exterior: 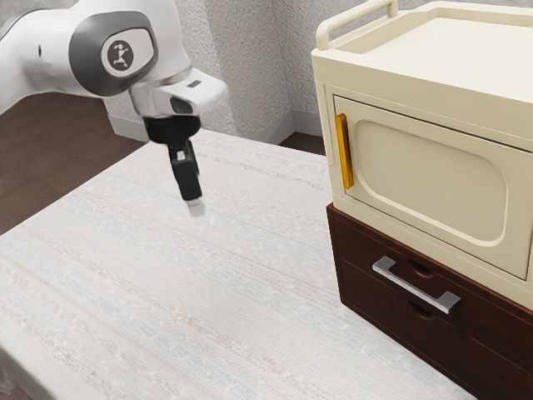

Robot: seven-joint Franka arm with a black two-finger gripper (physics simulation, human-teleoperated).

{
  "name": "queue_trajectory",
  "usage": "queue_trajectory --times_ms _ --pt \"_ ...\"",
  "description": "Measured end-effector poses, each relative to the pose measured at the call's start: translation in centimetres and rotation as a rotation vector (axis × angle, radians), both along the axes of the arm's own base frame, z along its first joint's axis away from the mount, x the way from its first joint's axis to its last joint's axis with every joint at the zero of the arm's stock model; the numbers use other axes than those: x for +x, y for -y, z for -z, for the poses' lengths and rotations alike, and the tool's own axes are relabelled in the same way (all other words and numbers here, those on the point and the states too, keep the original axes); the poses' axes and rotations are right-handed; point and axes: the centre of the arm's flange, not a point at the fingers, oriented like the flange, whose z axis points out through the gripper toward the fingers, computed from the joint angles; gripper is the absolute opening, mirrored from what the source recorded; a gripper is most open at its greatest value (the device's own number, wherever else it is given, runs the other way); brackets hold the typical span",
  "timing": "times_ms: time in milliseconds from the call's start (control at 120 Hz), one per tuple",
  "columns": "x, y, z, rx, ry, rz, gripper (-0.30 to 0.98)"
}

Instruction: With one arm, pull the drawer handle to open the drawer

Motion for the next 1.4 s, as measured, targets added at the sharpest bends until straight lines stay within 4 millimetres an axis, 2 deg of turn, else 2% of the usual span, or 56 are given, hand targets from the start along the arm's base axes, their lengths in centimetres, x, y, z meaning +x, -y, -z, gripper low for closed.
queue_trajectory --times_ms 192,275,367,658,800,867,925,1017,1075,1250,1400 --pt "0.1 0.2 -0.3 -0.005 0.019 0.076 0.69" --pt "-0.8 1.6 -1.0 -0.009 0.030 0.141 0.69" --pt "-2.6 5.2 -1.5 -0.014 0.030 0.255 0.69" --pt "-4.3 17.6 -0.7 0.002 0.019 0.648 0.69" --pt "-5.6 23.8 1.8 0.021 0.043 0.819 0.69" --pt "-6.7 25.8 2.6 0.028 0.071 0.883 0.69" --pt "-7.1 26.2 3.1 0.036 0.109 0.908 0.68" --pt "-5.8 24.3 4.0 0.065 0.169 0.897 0.67" --pt "-5.1 23.9 4.0 0.090 0.214 0.906 0.63" --pt "-4.8 26.3 4.2 0.123 0.318 0.988 0.39" --pt "-3.7 27.2 4.8 0.130 0.377 1.022 0.28"
